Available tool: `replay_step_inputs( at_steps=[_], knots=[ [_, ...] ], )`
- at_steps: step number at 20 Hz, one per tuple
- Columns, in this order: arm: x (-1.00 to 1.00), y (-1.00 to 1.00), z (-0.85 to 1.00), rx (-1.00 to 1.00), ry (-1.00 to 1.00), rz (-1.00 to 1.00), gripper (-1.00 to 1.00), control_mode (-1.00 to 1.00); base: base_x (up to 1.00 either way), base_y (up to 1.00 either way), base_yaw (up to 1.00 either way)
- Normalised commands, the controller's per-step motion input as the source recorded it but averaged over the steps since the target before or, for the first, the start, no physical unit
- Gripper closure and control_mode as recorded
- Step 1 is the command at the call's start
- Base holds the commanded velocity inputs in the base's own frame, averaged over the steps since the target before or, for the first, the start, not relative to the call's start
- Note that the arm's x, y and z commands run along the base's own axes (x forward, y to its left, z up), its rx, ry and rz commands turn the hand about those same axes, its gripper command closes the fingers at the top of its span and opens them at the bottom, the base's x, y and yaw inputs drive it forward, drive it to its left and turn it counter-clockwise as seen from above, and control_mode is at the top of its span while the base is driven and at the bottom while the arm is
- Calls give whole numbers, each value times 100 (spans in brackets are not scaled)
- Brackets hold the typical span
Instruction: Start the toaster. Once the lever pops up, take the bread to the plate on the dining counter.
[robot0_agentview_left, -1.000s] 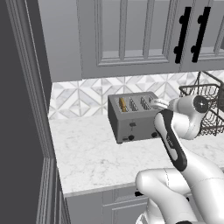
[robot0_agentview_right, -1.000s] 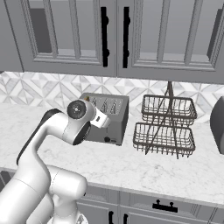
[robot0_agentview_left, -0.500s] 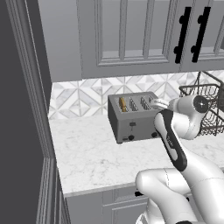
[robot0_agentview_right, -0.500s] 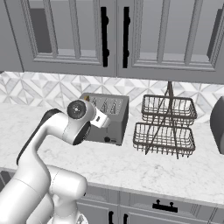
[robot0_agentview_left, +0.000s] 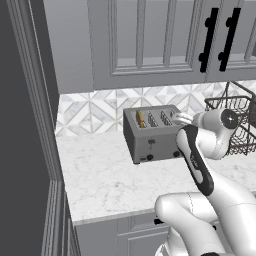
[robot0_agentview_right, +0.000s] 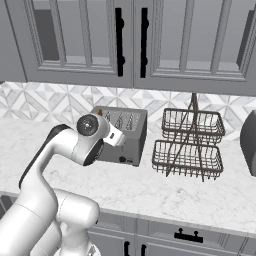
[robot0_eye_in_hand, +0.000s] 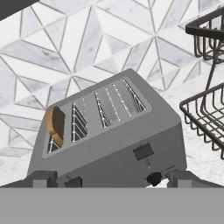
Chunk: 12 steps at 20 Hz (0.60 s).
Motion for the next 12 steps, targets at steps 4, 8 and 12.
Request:
replay_step_inputs(
  at_steps=[4,8,12],
  knots=[
    [0,0,0,0,0,0,-100,-100,0,0,0],
    [0,0,0,0,0,0,-100,-100,0,0,0],
    [0,0,0,0,0,0,-100,-100,0,0,0]
  ],
)
